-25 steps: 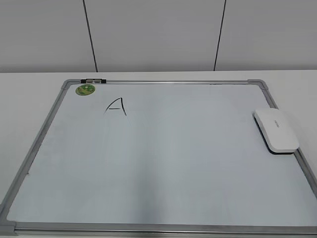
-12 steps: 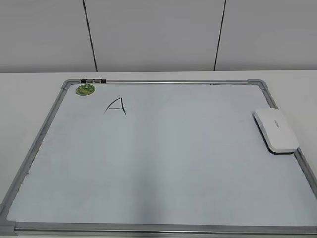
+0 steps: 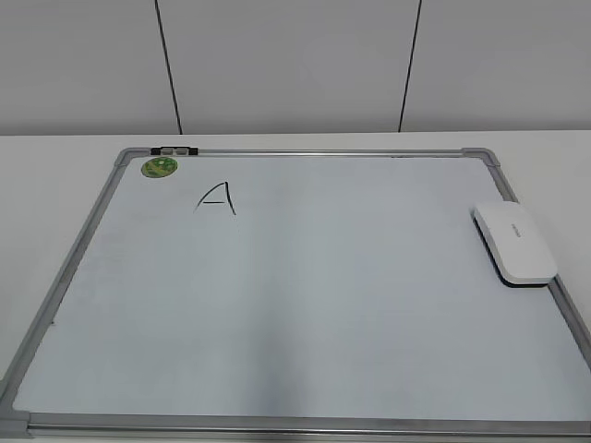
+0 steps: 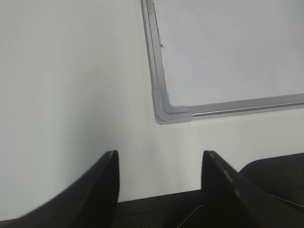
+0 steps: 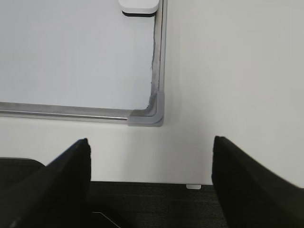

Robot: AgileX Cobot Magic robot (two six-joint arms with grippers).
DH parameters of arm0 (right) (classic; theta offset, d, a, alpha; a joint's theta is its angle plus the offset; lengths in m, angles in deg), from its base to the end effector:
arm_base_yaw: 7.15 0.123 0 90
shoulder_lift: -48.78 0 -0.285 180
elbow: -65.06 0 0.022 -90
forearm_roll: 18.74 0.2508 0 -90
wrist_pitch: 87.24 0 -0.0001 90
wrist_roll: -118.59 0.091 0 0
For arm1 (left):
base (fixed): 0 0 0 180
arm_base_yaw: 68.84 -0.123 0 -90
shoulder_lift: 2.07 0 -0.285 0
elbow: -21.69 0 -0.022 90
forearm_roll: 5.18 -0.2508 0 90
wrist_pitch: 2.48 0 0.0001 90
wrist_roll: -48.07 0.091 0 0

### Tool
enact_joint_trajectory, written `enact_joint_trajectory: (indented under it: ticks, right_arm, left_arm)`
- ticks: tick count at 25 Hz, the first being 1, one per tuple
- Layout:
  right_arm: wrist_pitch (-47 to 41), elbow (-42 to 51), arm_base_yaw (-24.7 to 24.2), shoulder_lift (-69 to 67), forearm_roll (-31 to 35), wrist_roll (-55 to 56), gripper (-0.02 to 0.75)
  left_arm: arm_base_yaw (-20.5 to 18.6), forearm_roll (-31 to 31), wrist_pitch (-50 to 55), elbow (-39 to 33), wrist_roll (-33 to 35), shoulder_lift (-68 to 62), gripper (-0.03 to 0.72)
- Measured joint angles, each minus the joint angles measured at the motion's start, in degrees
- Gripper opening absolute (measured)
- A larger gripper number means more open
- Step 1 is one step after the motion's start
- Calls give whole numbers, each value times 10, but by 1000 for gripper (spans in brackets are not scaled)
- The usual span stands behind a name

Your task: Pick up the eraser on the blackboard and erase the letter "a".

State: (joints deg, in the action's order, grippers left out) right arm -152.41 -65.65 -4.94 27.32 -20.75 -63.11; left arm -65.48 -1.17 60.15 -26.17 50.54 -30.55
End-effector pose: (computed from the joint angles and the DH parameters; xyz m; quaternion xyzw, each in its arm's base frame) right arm 0.0276 -0.0018 0.2653 -0.0325 0.9262 -0.0158 0.3753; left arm 0.0472 -0.0084 0.2710 0.0434 0.9350 -0.0375 0.3500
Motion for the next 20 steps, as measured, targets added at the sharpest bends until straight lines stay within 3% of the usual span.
enact_joint_trajectory:
  ticks: [20]
  right_arm:
    - [0, 0, 0, 0, 1, 0, 587]
  left_arm:
    - [0, 0, 0, 0, -1, 0, 410]
